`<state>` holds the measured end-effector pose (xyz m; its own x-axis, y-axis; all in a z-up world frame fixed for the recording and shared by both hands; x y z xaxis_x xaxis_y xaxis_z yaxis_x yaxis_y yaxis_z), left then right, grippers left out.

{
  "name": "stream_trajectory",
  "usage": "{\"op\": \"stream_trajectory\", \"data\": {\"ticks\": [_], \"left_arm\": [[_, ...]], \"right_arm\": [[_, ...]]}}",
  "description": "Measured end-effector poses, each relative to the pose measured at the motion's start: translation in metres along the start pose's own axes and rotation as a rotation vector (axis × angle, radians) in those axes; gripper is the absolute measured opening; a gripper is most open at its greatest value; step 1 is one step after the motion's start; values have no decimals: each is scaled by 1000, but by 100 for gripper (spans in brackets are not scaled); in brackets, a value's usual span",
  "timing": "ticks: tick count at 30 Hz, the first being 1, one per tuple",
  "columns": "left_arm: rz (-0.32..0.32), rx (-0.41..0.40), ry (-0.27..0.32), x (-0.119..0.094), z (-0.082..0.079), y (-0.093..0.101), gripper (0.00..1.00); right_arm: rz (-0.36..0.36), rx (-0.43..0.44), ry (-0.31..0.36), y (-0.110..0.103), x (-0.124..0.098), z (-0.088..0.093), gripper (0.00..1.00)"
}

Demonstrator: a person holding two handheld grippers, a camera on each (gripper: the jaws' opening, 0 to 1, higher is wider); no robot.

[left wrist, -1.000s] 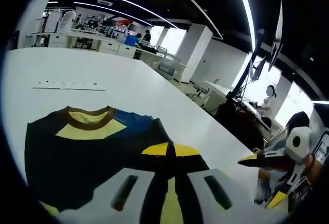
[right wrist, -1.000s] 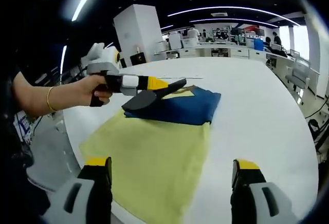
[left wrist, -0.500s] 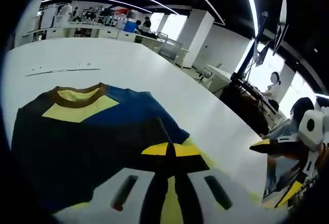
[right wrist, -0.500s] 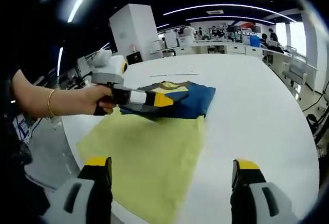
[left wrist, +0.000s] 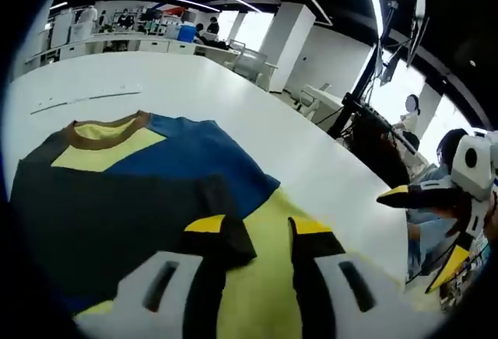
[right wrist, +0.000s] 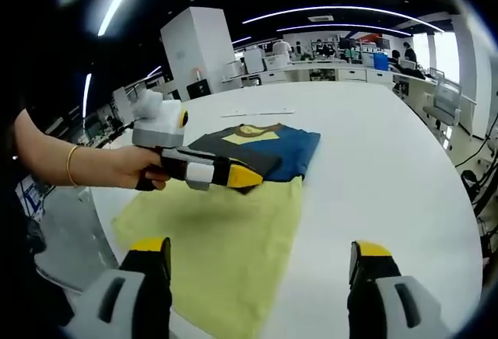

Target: Fold the garment on the visible template until the final outline fits inside the template.

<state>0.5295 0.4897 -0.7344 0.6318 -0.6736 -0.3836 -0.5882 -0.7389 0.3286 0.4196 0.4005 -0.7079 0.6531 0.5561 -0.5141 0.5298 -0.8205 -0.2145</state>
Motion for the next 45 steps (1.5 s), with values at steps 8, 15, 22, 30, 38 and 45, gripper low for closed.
{"op": "stream_trajectory", "data": {"ticks": [8,15,22,30,38,45], "left_arm": [[-38,74,22,-17,-11,-8,71],[-66,82,68,-40,-27,-17,88],[-122,97,108,-75,-40,-37,99],[-196,103,113,-112,-41,-66,99],[-271,112,129,-151,-40,-94,91],[-357,151,129,-181,-34,-123,72]], "right_arm": [[-5,-10,9,-3,6,-9,90],[18,-9,3,1,11,-18,81],[20,27,7,1,19,-26,71],[2,0,3,-1,33,-34,68],[-4,-32,-14,2,44,-40,62],[-17,-72,-33,3,54,-42,59]]}}
Point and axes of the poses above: the point that each gripper's makers call its tool centre point, and the gripper's own axes: x roughly forward along the fingers, y roughly to its right, z roughly out of its underside, the point moved 1 cm from there along -x, roughly backward along the fingers, and after that the axes turned 5 degrees about y, right-handed, at the moved point
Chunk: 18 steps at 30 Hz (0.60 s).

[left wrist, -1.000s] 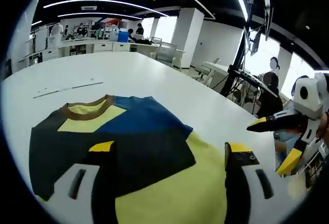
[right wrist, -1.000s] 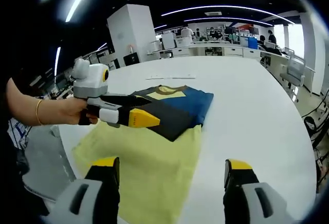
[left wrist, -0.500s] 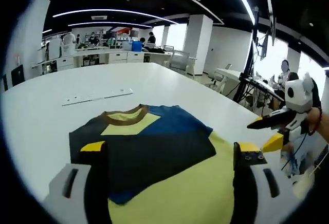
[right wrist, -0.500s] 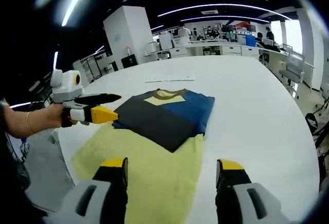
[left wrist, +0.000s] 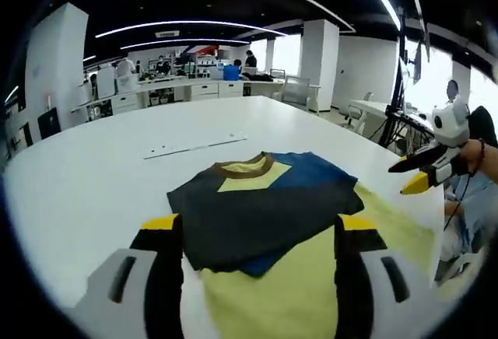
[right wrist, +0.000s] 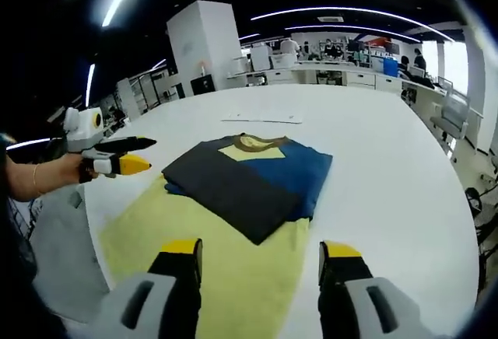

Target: Fold the garment on the visible template until the final outline fits inside the template.

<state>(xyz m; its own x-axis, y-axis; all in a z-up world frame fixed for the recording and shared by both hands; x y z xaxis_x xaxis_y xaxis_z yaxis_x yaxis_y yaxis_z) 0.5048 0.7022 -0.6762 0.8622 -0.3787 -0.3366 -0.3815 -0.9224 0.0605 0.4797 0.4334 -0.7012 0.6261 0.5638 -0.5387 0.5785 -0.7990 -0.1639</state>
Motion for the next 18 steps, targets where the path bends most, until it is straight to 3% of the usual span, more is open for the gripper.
{"op": "stream_trajectory", "data": {"ticks": [12,18], "left_arm": [[-114,-30,-55,-17,37,-50,42],[-139,-57,-69,-20,49,-63,31]], "right_arm": [[16,-17,-22,11,16,2,53],[39,-44,-21,20,21,1,48]]}}
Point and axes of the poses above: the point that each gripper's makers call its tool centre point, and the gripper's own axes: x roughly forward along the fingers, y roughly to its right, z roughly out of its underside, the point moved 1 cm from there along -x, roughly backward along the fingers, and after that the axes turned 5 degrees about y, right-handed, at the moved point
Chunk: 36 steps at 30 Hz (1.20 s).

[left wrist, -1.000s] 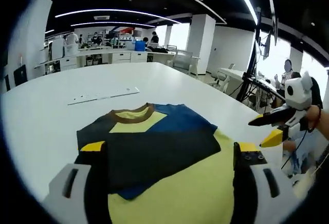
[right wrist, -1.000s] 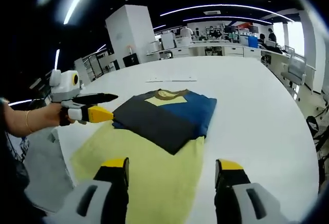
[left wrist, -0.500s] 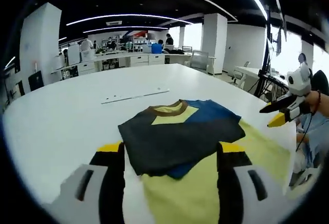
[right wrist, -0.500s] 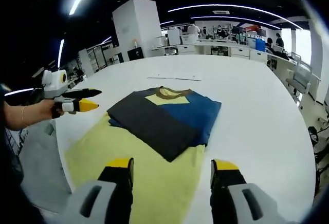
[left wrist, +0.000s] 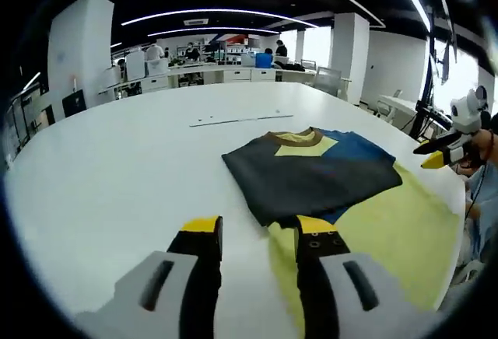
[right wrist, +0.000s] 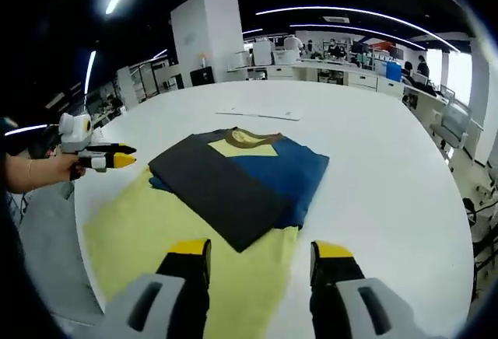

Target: Fold the garment on the visible template until the final outline fits inside the template.

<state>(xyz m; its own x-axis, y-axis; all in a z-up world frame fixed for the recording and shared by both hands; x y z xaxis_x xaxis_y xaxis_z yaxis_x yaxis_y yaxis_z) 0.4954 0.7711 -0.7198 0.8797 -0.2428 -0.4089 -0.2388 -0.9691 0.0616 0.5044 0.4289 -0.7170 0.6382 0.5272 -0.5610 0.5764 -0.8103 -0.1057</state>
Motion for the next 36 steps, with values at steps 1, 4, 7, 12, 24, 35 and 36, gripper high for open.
{"op": "stream_trajectory", "data": {"ticks": [1,4,7,12,24,35,36], "left_arm": [[-4,-2,2,1,2,-2,31],[-14,-5,-12,4,8,-6,29],[-20,-20,-25,9,18,-9,26],[-9,-43,-37,14,27,-3,26],[17,11,-61,27,33,19,22],[37,10,-80,23,34,18,5],[38,-2,-69,25,33,18,4]], "right_arm": [[3,2,-1,1,1,0,48],[19,16,3,7,7,1,46],[43,9,3,13,12,3,42],[73,14,-1,21,20,7,38],[120,5,-24,30,30,17,32],[125,29,-9,30,33,19,25],[126,32,-7,30,34,19,24]]}}
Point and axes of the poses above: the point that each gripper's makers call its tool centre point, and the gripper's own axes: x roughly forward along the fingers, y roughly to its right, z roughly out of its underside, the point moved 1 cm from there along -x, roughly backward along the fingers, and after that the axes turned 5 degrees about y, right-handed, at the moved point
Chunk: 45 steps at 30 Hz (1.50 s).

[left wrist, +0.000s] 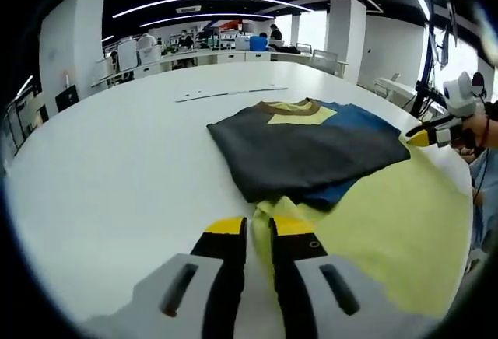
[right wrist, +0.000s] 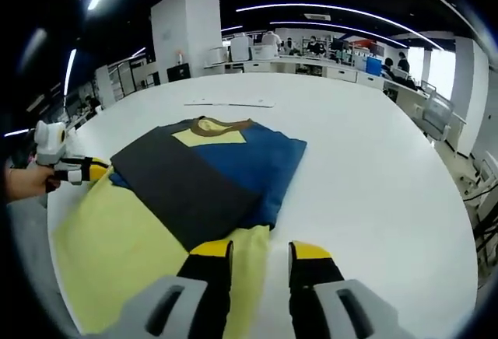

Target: Fold the garment on the visible template until the final outline fits inside the template.

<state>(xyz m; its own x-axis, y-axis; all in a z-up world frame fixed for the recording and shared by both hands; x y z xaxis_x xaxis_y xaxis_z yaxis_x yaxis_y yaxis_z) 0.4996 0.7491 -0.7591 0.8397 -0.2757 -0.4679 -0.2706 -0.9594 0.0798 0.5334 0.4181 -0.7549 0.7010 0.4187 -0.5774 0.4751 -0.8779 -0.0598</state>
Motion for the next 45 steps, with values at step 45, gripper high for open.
{"op": "stream_trajectory", "data": {"ticks": [45], "left_arm": [[-71,22,-35,-25,0,-15,20]], "right_arm": [[-19,8,-3,-13,-2,5,21]]}}
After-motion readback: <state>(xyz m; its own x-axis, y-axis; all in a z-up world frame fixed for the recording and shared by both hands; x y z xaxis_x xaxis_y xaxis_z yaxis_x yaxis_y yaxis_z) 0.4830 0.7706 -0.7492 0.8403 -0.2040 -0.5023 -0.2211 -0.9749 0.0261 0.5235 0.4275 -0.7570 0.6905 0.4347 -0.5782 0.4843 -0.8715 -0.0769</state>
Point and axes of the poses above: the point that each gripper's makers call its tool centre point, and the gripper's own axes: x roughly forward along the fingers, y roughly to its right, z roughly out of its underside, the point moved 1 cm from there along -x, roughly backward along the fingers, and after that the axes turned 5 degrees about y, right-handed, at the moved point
